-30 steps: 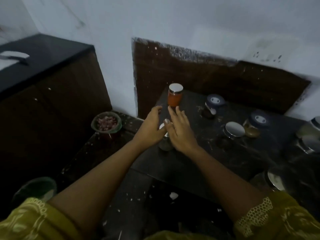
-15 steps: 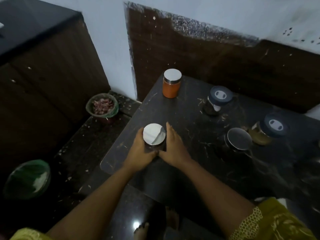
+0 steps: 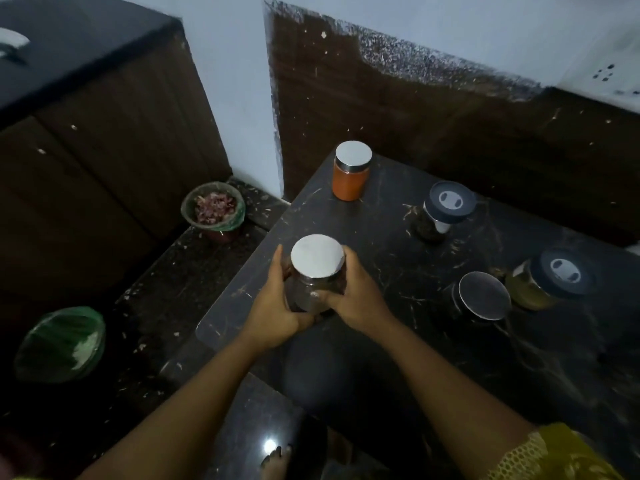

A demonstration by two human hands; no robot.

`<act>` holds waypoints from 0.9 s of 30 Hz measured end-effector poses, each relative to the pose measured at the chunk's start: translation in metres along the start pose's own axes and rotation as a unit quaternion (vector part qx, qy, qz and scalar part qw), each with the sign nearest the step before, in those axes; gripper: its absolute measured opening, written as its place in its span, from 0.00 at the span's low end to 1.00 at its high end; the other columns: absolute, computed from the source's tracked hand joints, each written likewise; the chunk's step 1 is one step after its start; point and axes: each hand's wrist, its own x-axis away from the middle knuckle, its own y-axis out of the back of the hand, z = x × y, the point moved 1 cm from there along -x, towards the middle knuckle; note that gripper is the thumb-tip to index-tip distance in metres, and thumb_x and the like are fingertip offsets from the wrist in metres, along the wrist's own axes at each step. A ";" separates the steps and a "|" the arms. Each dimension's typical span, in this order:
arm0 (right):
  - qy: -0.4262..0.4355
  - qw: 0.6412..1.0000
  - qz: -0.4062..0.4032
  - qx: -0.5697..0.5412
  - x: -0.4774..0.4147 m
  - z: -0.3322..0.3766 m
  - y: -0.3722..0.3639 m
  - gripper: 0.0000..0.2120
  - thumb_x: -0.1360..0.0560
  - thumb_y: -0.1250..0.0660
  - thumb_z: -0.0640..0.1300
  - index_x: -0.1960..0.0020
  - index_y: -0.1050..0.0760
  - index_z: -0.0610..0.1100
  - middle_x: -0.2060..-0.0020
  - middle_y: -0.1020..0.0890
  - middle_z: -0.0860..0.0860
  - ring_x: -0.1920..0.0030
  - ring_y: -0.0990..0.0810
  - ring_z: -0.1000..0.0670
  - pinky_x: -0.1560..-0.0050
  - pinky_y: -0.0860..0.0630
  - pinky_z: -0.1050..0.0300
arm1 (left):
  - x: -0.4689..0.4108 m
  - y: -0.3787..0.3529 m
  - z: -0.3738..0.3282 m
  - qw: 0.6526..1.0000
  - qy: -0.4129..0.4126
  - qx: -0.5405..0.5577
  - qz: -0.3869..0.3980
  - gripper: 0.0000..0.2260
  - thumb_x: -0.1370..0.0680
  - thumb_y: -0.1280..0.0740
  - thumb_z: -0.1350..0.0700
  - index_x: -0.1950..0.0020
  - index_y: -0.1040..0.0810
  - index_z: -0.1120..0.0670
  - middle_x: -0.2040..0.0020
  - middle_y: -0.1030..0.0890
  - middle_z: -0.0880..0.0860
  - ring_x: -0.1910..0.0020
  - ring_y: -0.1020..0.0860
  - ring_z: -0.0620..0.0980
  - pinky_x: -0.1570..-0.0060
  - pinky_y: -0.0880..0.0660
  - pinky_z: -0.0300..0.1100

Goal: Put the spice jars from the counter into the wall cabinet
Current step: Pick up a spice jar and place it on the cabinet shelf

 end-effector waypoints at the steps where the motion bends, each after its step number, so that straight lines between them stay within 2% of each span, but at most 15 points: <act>1: 0.006 1.000 -0.009 -0.015 0.003 0.009 0.008 0.42 0.34 0.25 0.46 0.27 0.44 0.49 0.31 0.32 0.50 0.32 0.33 0.50 0.34 0.33 0.54 | 0.002 0.002 -0.009 1.000 -0.022 0.006 -0.001 0.58 0.43 0.24 0.47 0.25 0.61 0.44 0.36 0.42 0.26 0.34 0.38 0.34 0.39 0.37 0.34; 2: 0.015 0.999 -0.019 -0.033 0.007 0.019 0.017 0.41 0.34 0.25 0.47 0.28 0.43 0.50 0.31 0.31 0.51 0.33 0.32 0.51 0.34 0.31 0.53 | 0.003 0.005 -0.020 0.999 -0.047 0.012 -0.001 0.57 0.43 0.24 0.47 0.25 0.60 0.42 0.37 0.42 0.23 0.35 0.37 0.31 0.40 0.37 0.31; 4: 0.034 0.996 -0.037 -0.072 0.016 0.042 0.035 0.38 0.34 0.25 0.48 0.30 0.41 0.55 0.35 0.29 0.56 0.36 0.29 0.55 0.38 0.28 0.55 | 0.005 0.008 -0.045 0.995 -0.103 0.014 0.003 0.55 0.41 0.24 0.50 0.27 0.58 0.37 0.36 0.42 0.21 0.35 0.38 0.27 0.40 0.36 0.26; 6: 0.061 0.991 -0.067 -0.104 0.027 0.068 0.053 0.34 0.34 0.26 0.49 0.34 0.39 0.60 0.40 0.28 0.60 0.40 0.27 0.58 0.43 0.26 0.61 | 0.009 0.010 -0.073 0.987 -0.160 0.014 0.002 0.54 0.40 0.23 0.51 0.27 0.57 0.36 0.31 0.42 0.27 0.32 0.40 0.30 0.37 0.35 0.28; 9: 0.107 0.978 -0.125 -0.129 0.046 0.102 0.079 0.30 0.36 0.27 0.55 0.38 0.35 0.59 0.42 0.23 0.57 0.43 0.23 0.57 0.46 0.23 0.63 | 0.016 0.008 -0.112 0.971 -0.237 -0.006 -0.014 0.56 0.41 0.22 0.45 0.26 0.59 0.40 0.26 0.46 0.38 0.28 0.43 0.36 0.33 0.37 0.34; 12: 0.134 0.970 -0.176 -0.103 0.070 0.129 0.097 0.32 0.40 0.31 0.63 0.37 0.34 0.58 0.43 0.22 0.57 0.44 0.22 0.58 0.47 0.22 0.63 | 0.026 0.000 -0.144 0.956 -0.287 -0.028 -0.043 0.58 0.41 0.23 0.40 0.26 0.62 0.40 0.24 0.48 0.45 0.26 0.45 0.41 0.32 0.38 0.38; 15: 0.133 0.963 -0.228 -0.052 0.095 0.146 0.111 0.34 0.41 0.34 0.67 0.38 0.35 0.58 0.46 0.23 0.60 0.46 0.23 0.61 0.50 0.22 0.64 | 0.037 -0.012 -0.170 0.949 -0.308 -0.029 -0.056 0.56 0.39 0.24 0.41 0.27 0.64 0.39 0.24 0.45 0.48 0.28 0.40 0.40 0.36 0.36 0.30; 17: 0.131 0.958 -0.251 -0.045 0.112 0.153 0.121 0.36 0.41 0.36 0.68 0.36 0.34 0.57 0.44 0.24 0.58 0.45 0.23 0.59 0.50 0.22 0.62 | 0.045 -0.019 -0.186 0.945 -0.323 0.008 -0.041 0.53 0.38 0.23 0.46 0.25 0.57 0.44 0.27 0.39 0.47 0.32 0.35 0.36 0.42 0.32 0.26; 19: 0.137 0.954 -0.254 -0.080 0.127 0.155 0.130 0.36 0.40 0.35 0.66 0.34 0.34 0.55 0.43 0.24 0.54 0.46 0.22 0.57 0.52 0.21 0.61 | 0.053 -0.022 -0.200 0.936 -0.346 0.052 -0.030 0.48 0.38 0.23 0.50 0.26 0.49 0.45 0.32 0.33 0.46 0.36 0.30 0.37 0.45 0.28 0.29; 22: 0.158 0.947 -0.219 -0.175 0.147 0.152 0.144 0.28 0.31 0.31 0.57 0.33 0.34 0.57 0.45 0.22 0.56 0.47 0.20 0.58 0.57 0.22 0.65 | 0.066 -0.023 -0.222 0.920 -0.372 0.124 0.017 0.41 0.40 0.24 0.51 0.33 0.43 0.43 0.38 0.29 0.46 0.40 0.25 0.42 0.49 0.23 0.36; 25: 0.150 0.953 -0.160 -0.208 0.161 0.147 0.147 0.31 0.31 0.32 0.52 0.30 0.38 0.59 0.41 0.22 0.59 0.42 0.22 0.57 0.52 0.22 0.62 | 0.075 -0.028 -0.235 0.912 -0.369 0.167 0.062 0.34 0.41 0.25 0.48 0.42 0.42 0.42 0.42 0.30 0.47 0.44 0.23 0.41 0.53 0.23 0.35; 27: 0.155 0.951 -0.138 -0.228 0.167 0.143 0.147 0.35 0.31 0.32 0.52 0.27 0.42 0.56 0.36 0.24 0.54 0.38 0.24 0.51 0.45 0.22 0.55 | 0.078 -0.032 -0.238 0.912 -0.360 0.178 0.079 0.32 0.42 0.27 0.46 0.46 0.42 0.43 0.43 0.30 0.49 0.46 0.22 0.42 0.54 0.22 0.37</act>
